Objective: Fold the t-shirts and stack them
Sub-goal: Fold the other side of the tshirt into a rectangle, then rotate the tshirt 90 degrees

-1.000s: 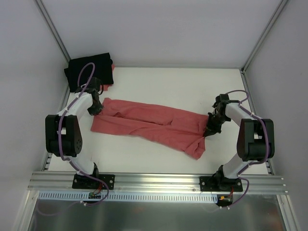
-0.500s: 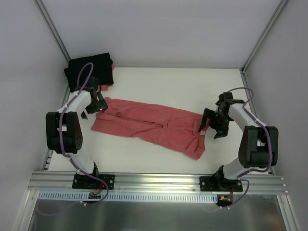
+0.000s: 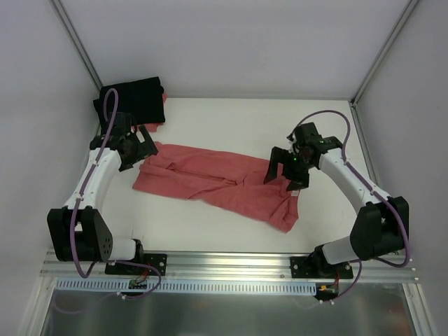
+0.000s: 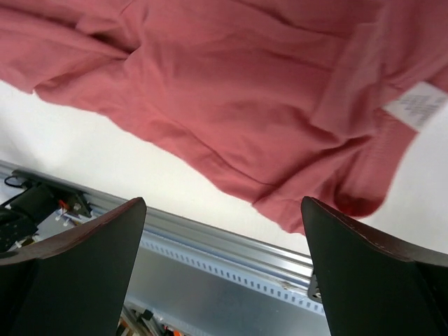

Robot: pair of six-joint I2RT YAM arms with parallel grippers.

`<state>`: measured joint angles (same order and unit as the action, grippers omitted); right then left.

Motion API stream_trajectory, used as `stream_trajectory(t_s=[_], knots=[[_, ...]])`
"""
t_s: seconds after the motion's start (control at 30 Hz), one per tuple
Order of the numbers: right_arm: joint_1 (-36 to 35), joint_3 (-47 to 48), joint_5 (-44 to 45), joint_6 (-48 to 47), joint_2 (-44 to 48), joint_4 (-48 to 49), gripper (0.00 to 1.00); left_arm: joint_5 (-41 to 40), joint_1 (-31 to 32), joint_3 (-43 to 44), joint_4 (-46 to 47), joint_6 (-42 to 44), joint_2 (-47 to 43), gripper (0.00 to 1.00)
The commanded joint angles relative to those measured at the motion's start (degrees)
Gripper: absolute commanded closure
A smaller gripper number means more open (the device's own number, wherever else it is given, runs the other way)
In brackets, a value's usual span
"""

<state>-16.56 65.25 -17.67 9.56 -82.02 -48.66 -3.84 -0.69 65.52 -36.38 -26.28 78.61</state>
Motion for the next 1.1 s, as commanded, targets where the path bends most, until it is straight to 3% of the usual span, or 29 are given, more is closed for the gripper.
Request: stream_trajectory(t_s=[0.0,0.17,0.57,0.83,1.07], knots=[[-3.65,2.6,-2.72,4.32,-1.91,0.59,0.0,6.11,0.51,-3.02,-0.62,0.62,-2.75,0.01],[-8.92,-0.47,-3.16,6.26,-5.25,4.36,0.01,13.94,0.51,-6.72,3.07,-1.75,-7.06,0.01],[-10.87,-12.42,-4.21,6.17,-15.44,14.38,0.01,13.06,0.42,-0.74,-3.78,-1.67,-6.36,0.02],[-9.81,-9.63,2.72,4.59,-21.6,11.23,0.0,11.31,0.51,2.95,-8.09,-1.93,-6.54,0.01],[-3.4,-3.74,6.33,2.66,-24.41,7.54,0.01,9.02,0.51,5.76,-11.96,-1.4,-7.5,0.01]])
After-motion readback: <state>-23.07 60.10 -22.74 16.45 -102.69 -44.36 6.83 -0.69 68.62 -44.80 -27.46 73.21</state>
